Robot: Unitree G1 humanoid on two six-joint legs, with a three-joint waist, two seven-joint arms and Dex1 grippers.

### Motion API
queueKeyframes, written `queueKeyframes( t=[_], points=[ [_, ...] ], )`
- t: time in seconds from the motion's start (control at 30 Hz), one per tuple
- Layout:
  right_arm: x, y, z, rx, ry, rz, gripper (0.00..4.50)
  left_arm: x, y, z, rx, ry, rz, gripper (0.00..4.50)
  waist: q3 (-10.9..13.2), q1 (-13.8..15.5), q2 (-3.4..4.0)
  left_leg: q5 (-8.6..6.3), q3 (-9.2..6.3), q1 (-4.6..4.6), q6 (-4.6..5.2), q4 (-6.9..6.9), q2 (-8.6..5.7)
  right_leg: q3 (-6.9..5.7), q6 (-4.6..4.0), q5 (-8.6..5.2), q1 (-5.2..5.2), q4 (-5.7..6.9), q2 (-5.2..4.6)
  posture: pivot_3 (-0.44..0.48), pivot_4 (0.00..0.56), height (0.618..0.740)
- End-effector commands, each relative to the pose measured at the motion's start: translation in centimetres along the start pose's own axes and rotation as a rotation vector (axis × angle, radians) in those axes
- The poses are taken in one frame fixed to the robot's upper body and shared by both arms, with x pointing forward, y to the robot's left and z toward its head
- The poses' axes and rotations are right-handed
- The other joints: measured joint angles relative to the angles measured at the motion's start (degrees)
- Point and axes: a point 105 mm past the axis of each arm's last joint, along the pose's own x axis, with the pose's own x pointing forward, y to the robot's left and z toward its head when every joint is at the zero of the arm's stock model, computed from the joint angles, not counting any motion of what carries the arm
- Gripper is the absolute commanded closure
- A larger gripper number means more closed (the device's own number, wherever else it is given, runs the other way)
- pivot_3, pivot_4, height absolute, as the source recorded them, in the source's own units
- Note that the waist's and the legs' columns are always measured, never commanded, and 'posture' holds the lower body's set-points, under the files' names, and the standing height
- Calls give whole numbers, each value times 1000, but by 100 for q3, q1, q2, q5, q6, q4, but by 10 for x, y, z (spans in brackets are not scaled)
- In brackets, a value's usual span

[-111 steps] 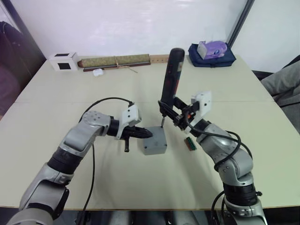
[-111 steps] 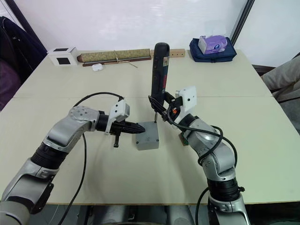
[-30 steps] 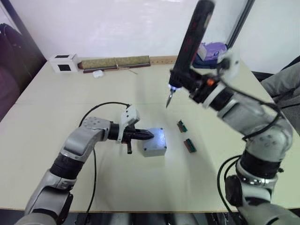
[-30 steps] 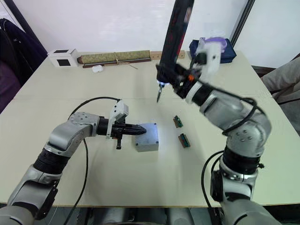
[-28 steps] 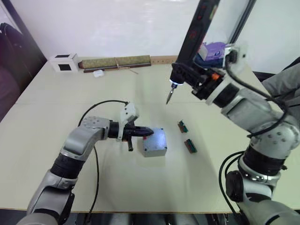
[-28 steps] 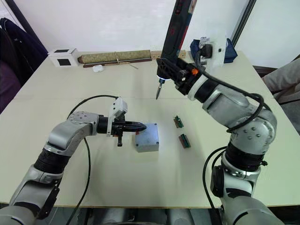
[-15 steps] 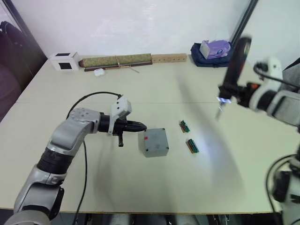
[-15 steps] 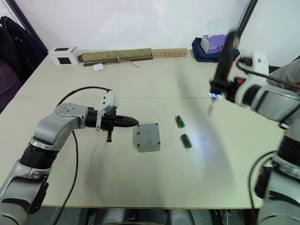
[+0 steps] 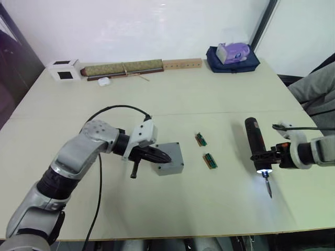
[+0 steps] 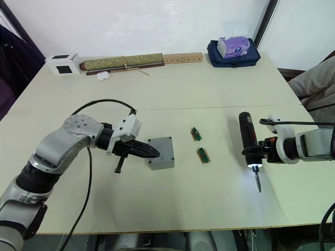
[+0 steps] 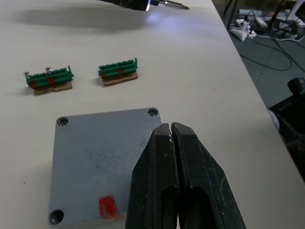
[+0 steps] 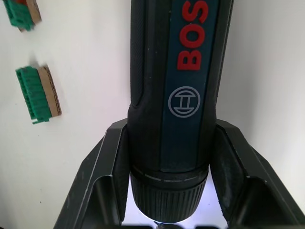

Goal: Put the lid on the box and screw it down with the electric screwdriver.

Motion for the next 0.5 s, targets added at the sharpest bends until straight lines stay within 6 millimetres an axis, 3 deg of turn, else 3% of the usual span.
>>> queueKeyframes(
  t=[0.03,0.13,0.2,0.23,0.37,0.5],
  points=[
    [-2,-1,5,-8,-16,-18,2734,-1,0,9,46,-25,23,4500,1,6,0,0,0,-1,0,1,0,0,0,0,-1,0,-2,0,150,740],
    [2,-9,-1,-12,7,-63,2734,-1,2,10,39,-32,38,4500,2,35,-3,0,0,-1,0,1,-1,-1,1,0,0,0,-3,0,150,740],
    [2,-18,-2,-40,15,-138,1721,-3,3,10,35,-30,52,4500,2,42,-3,0,-1,-1,0,4,0,-2,1,1,2,0,-4,0,150,740],
    [2,-22,-2,-57,10,-173,1583,-4,4,9,35,-28,59,4500,1,46,-3,0,-1,-1,0,5,-1,-1,2,1,3,0,-6,0,150,740],
    [3,-16,1,-117,-4,-170,186,-7,8,6,40,-8,82,4500,0,119,-6,0,-4,1,0,13,-1,-4,5,2,10,-1,-7,0,150,740],
    [2,-11,8,-156,-33,-159,43,-10,14,5,39,-5,110,4500,0,146,-8,0,-5,2,0,16,-1,-4,6,3,13,-2,-8,0,150,740]
  ],
)
